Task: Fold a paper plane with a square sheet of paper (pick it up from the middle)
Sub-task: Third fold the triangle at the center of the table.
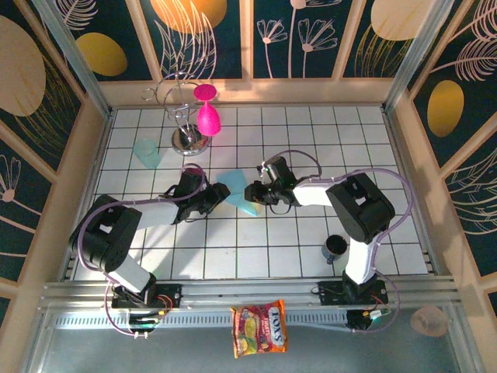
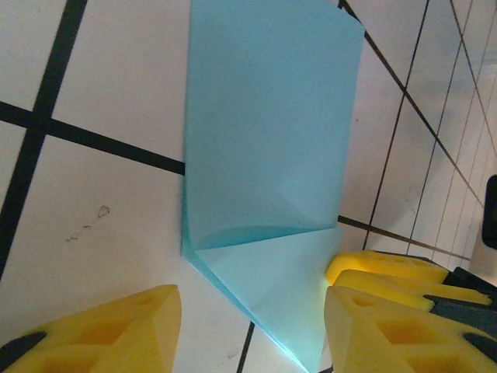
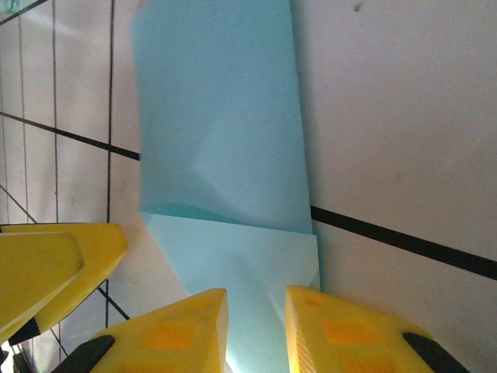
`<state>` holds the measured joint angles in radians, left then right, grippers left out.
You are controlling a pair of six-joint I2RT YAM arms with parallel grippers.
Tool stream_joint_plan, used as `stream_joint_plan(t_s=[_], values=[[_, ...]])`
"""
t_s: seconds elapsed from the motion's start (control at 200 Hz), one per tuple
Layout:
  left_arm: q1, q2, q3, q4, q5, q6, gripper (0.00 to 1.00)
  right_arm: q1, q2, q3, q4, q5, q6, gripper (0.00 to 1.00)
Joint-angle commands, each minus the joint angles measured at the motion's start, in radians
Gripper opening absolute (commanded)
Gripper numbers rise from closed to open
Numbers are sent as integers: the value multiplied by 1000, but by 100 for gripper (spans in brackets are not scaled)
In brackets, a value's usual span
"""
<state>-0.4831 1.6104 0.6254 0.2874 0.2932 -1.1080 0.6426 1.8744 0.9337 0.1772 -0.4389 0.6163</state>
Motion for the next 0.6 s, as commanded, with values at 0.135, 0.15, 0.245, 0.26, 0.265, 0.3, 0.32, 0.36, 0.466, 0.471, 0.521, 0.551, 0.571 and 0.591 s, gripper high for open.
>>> stream_joint_plan(t_s=[0.135, 0.15, 0.245, 0.26, 0.265, 0.3, 0.32, 0.36, 0.466, 0.471, 0.521, 0.551, 0.571, 0.591], values=[[2, 45, 41, 24, 30, -43, 44, -3, 37, 29, -30, -25, -12, 23], [2, 47, 42, 22, 27, -46, 43, -3, 38, 29, -31, -23, -13, 23], [2, 57, 43, 8, 15, -58, 40, -7, 40, 26, -40, -17, -18, 23], [2, 58, 44, 6, 13, -59, 40, -8, 40, 25, -40, -18, -19, 23], [2, 58, 44, 6, 13, -59, 40, -8, 41, 25, -40, -18, -20, 23], [2, 58, 42, 7, 11, -62, 40, -10, 41, 22, -39, -20, -21, 23], [1, 58, 41, 12, 11, -64, 40, -9, 40, 21, -39, -20, -21, 23], [1, 60, 40, 17, 14, -68, 40, -12, 40, 18, -38, -21, -22, 22], [1, 66, 38, 37, 25, -76, 40, -11, 44, 17, -38, -24, -24, 22], [1, 66, 38, 39, 25, -76, 39, -11, 43, 17, -38, -24, -24, 22], [1, 70, 37, 58, 36, -80, 38, -11, 45, 17, -39, -24, -25, 21], [1, 72, 36, 70, 46, -84, 38, -12, 44, 16, -37, -24, -24, 21], [2, 74, 36, 76, 48, -88, 38, -12, 44, 16, -37, -23, -24, 20], [1, 74, 37, 81, 52, -90, 38, -13, 44, 16, -38, -23, -25, 20]])
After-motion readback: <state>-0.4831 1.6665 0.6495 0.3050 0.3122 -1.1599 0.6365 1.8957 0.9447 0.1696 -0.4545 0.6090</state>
